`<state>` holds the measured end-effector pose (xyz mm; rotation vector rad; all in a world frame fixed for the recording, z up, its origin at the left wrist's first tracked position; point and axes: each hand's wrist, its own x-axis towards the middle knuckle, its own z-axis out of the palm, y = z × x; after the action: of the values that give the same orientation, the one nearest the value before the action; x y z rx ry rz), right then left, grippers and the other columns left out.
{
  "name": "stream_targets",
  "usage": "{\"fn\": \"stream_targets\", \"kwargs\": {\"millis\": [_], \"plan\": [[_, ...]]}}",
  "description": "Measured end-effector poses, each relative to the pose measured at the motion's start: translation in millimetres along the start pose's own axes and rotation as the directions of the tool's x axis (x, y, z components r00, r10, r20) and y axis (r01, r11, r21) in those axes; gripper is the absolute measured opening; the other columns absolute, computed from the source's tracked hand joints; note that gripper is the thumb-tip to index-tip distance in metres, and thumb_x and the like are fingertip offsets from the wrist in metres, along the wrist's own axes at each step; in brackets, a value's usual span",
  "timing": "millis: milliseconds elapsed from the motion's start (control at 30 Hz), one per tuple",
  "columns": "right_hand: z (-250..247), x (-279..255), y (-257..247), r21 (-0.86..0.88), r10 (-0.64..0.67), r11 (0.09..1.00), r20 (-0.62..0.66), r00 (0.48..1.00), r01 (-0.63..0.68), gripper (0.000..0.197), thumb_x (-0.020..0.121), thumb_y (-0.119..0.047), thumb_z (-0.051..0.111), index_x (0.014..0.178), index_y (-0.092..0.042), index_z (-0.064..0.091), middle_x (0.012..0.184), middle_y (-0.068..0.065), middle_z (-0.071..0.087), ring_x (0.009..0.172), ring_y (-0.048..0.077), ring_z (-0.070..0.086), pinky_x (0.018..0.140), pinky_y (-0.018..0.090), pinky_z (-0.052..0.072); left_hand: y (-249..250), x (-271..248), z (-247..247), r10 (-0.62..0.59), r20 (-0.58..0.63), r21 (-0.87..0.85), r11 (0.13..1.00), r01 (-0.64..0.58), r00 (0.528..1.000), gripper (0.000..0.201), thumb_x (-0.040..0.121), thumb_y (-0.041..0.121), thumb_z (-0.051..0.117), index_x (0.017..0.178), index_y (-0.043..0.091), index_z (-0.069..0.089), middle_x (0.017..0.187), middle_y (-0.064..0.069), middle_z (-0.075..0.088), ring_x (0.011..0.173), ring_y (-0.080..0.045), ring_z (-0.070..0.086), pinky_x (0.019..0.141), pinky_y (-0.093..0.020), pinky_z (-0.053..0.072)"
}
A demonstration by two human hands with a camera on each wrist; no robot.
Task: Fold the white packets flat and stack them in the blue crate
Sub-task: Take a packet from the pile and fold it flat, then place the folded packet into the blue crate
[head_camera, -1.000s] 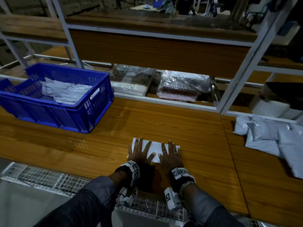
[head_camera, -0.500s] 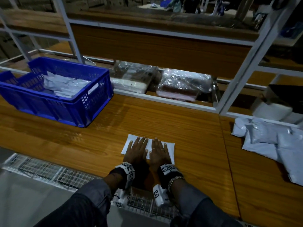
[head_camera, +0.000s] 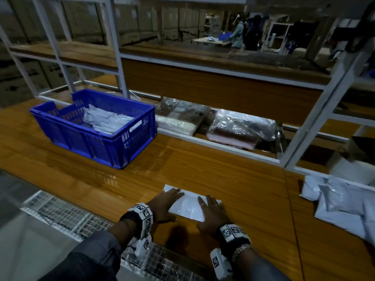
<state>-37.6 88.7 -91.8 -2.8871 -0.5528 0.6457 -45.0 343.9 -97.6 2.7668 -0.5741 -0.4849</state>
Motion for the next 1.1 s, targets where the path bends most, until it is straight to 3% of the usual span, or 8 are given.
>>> {"fn": "stream_targets", "kwargs": {"millis": [133,233,367,467,600,733,900,1100], "plan": [[-9,0,-13,-0.093,0.037,0.995,-0.048,0.998,-0.041,0.090,0.092,-0.021,0.061,0.162,-0.024,0.005,0.168,0.011,0.003,0.155,0.030,0.005,0.125,0.053,0.007,-4,-5,-12,-0.017,-0.046,0.000,1.000,0.017,0.999,0.085,0.086,0.025,0.067,0.159,0.027,0.026,0.166,-0.001,0.024,0.152,-0.021,0.024,0.121,-0.046,0.028],[-13,3,-19,-0.124,0.027,0.991,-0.155,0.987,-0.047,0.074,0.091,-0.016,0.062,0.157,-0.018,0.028,0.160,0.009,0.032,0.147,0.028,0.032,0.119,0.046,0.028,-12,2,-24,-0.037,-0.137,0.014,0.999,0.039,0.990,0.072,0.076,0.012,0.066,0.145,0.025,0.051,0.147,0.000,0.054,0.133,-0.023,0.052,0.104,-0.041,0.048],[-36,5,-42,-0.027,0.079,0.996,-0.277,0.958,-0.090,0.033,0.086,-0.014,0.060,0.114,-0.033,0.062,0.121,-0.006,0.067,0.110,0.019,0.064,0.088,0.032,0.054,-37,0,-46,0.017,-0.268,-0.015,1.000,-0.022,0.963,0.033,0.081,0.023,0.066,0.113,0.026,0.072,0.107,0.002,0.075,0.097,-0.022,0.069,0.076,-0.038,0.057],[-68,8,-68,0.034,0.136,0.991,-0.306,0.942,-0.132,0.018,0.085,-0.027,0.068,0.093,-0.035,0.054,0.105,-0.006,0.067,0.095,0.017,0.066,0.073,0.029,0.051,-60,-14,-80,0.021,-0.368,-0.071,0.996,-0.051,0.930,0.019,0.087,0.034,0.064,0.100,0.026,0.075,0.093,0.006,0.075,0.082,-0.014,0.069,0.069,-0.035,0.056],[-117,19,-111,0.043,0.114,0.993,-0.318,0.941,-0.106,0.023,0.089,-0.033,0.069,0.108,-0.025,0.059,0.112,-0.001,0.063,0.099,0.021,0.062,0.074,0.030,0.049,-94,-42,-138,0.042,-0.497,-0.102,0.989,-0.106,0.867,0.034,0.077,0.047,0.065,0.088,0.017,0.078,0.084,-0.001,0.075,0.078,-0.018,0.069,0.063,-0.038,0.053],[-167,31,-162,0.082,0.074,0.996,-0.386,0.920,-0.046,0.007,0.096,-0.032,0.063,0.098,-0.027,0.057,0.095,-0.007,0.058,0.079,0.009,0.055,0.059,0.023,0.038,-142,-76,-192,-0.010,-0.558,-0.165,0.981,-0.098,0.830,0.049,0.064,0.065,0.065,0.079,0.020,0.076,0.076,-0.005,0.073,0.079,-0.020,0.071,0.060,-0.035,0.048],[-212,44,-236,0.172,-0.005,0.979,-0.513,0.858,0.109,0.033,0.084,-0.035,0.073,0.067,-0.021,0.048,0.072,-0.003,0.053,0.072,0.024,0.056,0.059,0.038,0.040,-203,-131,-260,-0.035,-0.554,-0.307,0.937,-0.165,0.832,0.022,0.066,0.057,0.076,0.068,0.035,0.072,0.066,0.015,0.070,0.069,0.002,0.066,0.058,-0.029,0.049],[-235,81,-313,0.193,-0.191,0.921,-0.536,0.822,0.339,0.016,0.078,-0.034,0.079,0.085,-0.021,0.072,0.082,-0.007,0.067,0.075,0.014,0.061,0.057,0.031,0.041,-275,-180,-305,-0.126,-0.620,-0.401,0.899,-0.175,0.775,0.024,0.072,0.029,0.092,0.087,0.015,0.080,0.087,0.002,0.079,0.089,-0.020,0.075,0.075,-0.048,0.058]]}}
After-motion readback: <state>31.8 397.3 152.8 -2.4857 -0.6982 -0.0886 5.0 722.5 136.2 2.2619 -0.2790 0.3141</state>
